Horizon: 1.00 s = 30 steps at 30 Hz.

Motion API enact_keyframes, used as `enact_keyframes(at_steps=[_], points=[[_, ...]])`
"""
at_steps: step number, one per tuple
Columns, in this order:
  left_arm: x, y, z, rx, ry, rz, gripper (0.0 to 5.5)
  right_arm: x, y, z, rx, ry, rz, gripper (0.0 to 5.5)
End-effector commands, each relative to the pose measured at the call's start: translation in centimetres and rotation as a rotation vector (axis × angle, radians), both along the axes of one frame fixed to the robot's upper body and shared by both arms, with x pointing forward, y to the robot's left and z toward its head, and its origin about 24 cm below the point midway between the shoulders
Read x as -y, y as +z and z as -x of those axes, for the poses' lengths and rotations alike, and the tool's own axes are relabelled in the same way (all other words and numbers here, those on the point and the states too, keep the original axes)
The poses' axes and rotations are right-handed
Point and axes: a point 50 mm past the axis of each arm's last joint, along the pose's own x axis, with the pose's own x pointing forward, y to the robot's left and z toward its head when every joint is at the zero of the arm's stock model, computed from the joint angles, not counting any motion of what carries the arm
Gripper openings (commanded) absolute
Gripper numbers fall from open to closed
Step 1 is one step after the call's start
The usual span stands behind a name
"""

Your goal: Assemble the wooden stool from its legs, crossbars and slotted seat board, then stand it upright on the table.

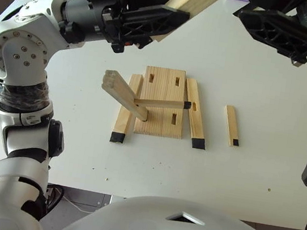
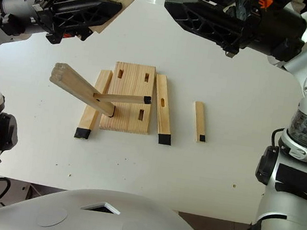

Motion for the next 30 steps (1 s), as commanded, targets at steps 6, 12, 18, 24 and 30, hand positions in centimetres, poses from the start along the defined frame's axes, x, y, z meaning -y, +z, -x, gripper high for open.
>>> enact_keyframes(at_steps=[6, 12, 18, 24, 30], points=[[0.2, -0.5, 0.2, 0.005, -0.009, -0.012, 2.06, -0.9, 1.3, 0.0, 0.029, 0.042, 0.004, 3.92], [0.3, -0.6, 0.5, 0.004, -0.029, -0.007, 2.06, -1.4, 1.3, -0.4, 0.030, 0.040, -0.013, 3.92], [0.5, -0.6, 0.5, -0.005, -0.044, 0.001, 2.06, -1.8, 1.5, -0.4, 0.033, 0.058, -0.016, 3.92], [0.6, -0.8, 0.3, -0.027, -0.052, 0.003, 2.06, -2.0, 1.5, -0.4, 0.036, 0.071, -0.011, 2.95], [0.4, -1.3, -0.1, -0.045, -0.040, -0.020, 2.06, -2.0, 1.5, -0.2, 0.041, 0.078, -0.003, 2.14]])
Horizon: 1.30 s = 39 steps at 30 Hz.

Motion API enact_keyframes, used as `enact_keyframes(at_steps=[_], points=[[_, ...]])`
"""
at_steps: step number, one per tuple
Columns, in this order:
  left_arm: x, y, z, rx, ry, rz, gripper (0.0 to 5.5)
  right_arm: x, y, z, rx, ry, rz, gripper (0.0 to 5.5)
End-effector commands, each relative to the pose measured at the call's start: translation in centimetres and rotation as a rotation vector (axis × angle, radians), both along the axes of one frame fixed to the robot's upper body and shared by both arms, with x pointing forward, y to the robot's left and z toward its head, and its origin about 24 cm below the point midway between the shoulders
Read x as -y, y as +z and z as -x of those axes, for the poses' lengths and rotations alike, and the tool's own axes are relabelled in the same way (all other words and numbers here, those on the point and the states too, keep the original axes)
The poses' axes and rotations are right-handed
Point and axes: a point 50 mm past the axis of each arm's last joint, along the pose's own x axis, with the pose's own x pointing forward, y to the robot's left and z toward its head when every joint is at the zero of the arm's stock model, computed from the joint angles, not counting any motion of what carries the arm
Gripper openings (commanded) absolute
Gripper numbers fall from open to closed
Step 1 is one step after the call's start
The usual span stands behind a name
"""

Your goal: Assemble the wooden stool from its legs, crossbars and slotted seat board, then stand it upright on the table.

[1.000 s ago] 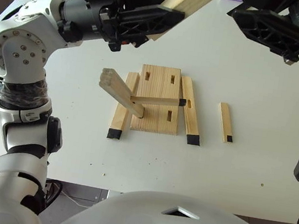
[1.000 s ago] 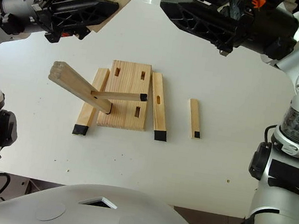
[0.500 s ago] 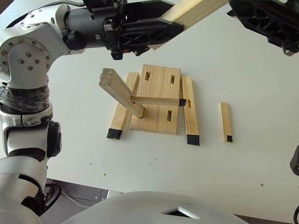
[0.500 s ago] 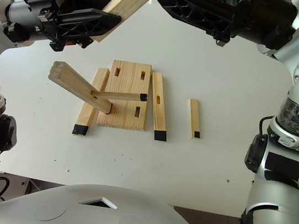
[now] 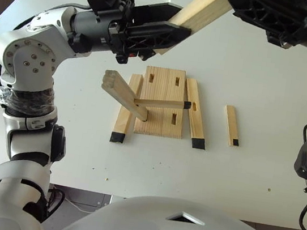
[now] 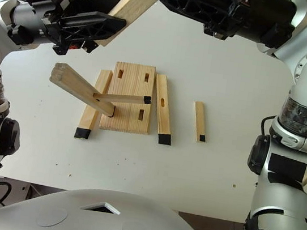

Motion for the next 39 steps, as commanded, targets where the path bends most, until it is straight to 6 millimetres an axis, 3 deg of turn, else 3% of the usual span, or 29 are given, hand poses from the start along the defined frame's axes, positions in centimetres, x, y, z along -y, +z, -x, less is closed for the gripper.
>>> enact_keyframes(at_steps=[1, 12, 13, 20, 24, 34, 39], points=[[-0.2, -0.1, -0.3, -0.006, 0.014, -0.029, 2.06, -0.1, 0.6, 0.3, 0.029, 0.011, 0.018, 2.13], [-0.2, -0.6, -1.0, 0.003, 0.066, -0.078, 2.06, -0.2, -0.3, 0.5, 0.039, 0.015, 0.076, 2.13], [-0.1, -0.7, -1.2, -0.006, 0.079, -0.089, 2.42, -0.2, -0.4, 0.6, 0.041, 0.014, 0.080, 2.13], [0.0, -1.5, -3.2, -0.005, 0.210, -0.162, 3.55, -0.2, -1.0, 0.6, 0.073, -0.009, 0.106, 2.05], [-0.6, -0.8, -3.5, 0.030, 0.236, -0.154, 4.06, 0.3, -1.3, 0.2, 0.105, -0.076, 0.137, 2.04], [-4.5, 2.4, -4.7, 0.101, 0.418, -0.048, 4.06, 3.2, -2.8, -0.8, 0.173, -0.289, 0.255, 2.04], [-7.6, 0.8, -5.5, 0.090, 0.613, -0.105, 4.06, 4.6, -4.9, 0.2, 0.142, -0.346, 0.333, 2.04]])
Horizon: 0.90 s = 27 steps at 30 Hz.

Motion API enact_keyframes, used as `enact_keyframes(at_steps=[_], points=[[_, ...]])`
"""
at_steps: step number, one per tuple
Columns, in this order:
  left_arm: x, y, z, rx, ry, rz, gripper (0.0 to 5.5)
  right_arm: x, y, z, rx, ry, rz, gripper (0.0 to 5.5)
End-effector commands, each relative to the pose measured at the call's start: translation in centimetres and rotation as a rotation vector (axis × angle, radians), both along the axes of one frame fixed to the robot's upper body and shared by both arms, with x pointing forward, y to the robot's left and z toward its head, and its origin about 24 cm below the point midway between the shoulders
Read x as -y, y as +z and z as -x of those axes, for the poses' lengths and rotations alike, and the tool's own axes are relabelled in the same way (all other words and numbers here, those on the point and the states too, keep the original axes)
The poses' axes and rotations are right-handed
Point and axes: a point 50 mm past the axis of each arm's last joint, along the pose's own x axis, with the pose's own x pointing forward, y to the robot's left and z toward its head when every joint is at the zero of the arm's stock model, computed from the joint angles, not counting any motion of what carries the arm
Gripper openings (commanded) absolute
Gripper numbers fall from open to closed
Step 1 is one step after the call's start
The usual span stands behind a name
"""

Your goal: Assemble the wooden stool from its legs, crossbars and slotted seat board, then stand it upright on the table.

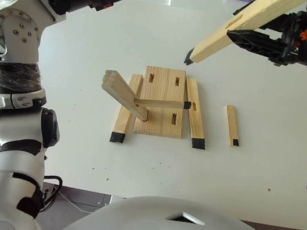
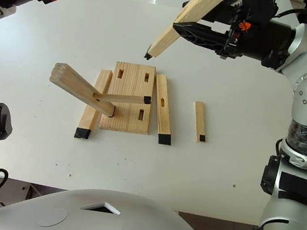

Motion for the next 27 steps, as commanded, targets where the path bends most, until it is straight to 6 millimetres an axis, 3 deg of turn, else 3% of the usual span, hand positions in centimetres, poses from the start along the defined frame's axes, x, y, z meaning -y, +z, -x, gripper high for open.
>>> enact_keyframes(at_steps=[1, 10, 14, 22, 27], points=[[-2.4, -1.8, -0.2, -0.028, 0.143, -0.061, 4.06, 1.2, -1.7, 1.3, -0.022, -0.041, 0.059, 2.04], [-4.3, -6.3, 2.3, -0.115, 0.192, -0.219, 4.06, 2.4, -6.1, 4.9, -0.150, -0.051, 0.033, 2.04], [-5.1, -7.5, 3.1, -0.144, 0.190, -0.302, 4.06, 1.8, -7.5, 5.8, -0.164, -0.049, 0.005, 2.04], [-8.3, -11.2, 4.8, -0.197, 0.120, -0.645, 4.06, -0.7, -9.8, 7.3, -0.072, -0.038, 0.055, 2.04], [-7.6, -11.5, 5.9, -0.212, -0.022, -0.673, 4.06, -1.6, -10.3, 7.5, -0.047, -0.026, 0.029, 2.04]])
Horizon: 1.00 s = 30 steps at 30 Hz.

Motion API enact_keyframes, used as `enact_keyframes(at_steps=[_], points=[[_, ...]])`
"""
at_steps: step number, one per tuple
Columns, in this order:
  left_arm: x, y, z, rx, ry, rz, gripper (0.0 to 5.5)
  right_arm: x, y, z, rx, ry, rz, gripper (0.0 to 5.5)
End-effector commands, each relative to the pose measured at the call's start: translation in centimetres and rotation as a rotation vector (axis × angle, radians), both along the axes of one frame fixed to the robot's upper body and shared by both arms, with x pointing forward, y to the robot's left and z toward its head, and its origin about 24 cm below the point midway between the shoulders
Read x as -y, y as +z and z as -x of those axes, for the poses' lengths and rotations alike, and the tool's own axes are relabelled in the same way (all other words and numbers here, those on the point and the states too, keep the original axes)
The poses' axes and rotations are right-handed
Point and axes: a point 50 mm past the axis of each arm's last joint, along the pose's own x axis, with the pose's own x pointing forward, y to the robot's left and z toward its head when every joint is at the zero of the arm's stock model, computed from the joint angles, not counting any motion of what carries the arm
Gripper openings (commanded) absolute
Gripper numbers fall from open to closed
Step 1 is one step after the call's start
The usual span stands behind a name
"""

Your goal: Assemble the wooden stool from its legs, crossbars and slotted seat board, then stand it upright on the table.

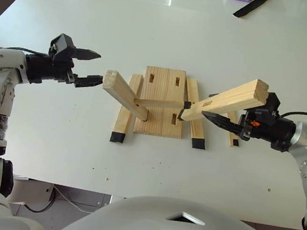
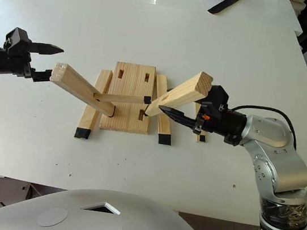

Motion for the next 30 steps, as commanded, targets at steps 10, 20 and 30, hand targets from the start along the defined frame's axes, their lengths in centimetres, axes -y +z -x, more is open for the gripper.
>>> enact_keyframes(at_steps=[10, 20, 30], points=[[2.9, -0.4, 2.7, -0.128, -0.256, -0.011, 4.06, -1.0, -1.2, -0.3, 0.053, 0.024, -0.004, 2.04], [4.3, -0.7, 3.0, -0.136, -0.286, 0.001, 4.06, -0.9, -3.0, 0.3, 0.021, 0.048, 0.038, 2.04], [5.6, -0.2, 2.7, -0.111, -0.277, 0.045, 4.06, -0.5, -3.7, 1.1, -0.050, 0.140, 0.088, 2.04]])
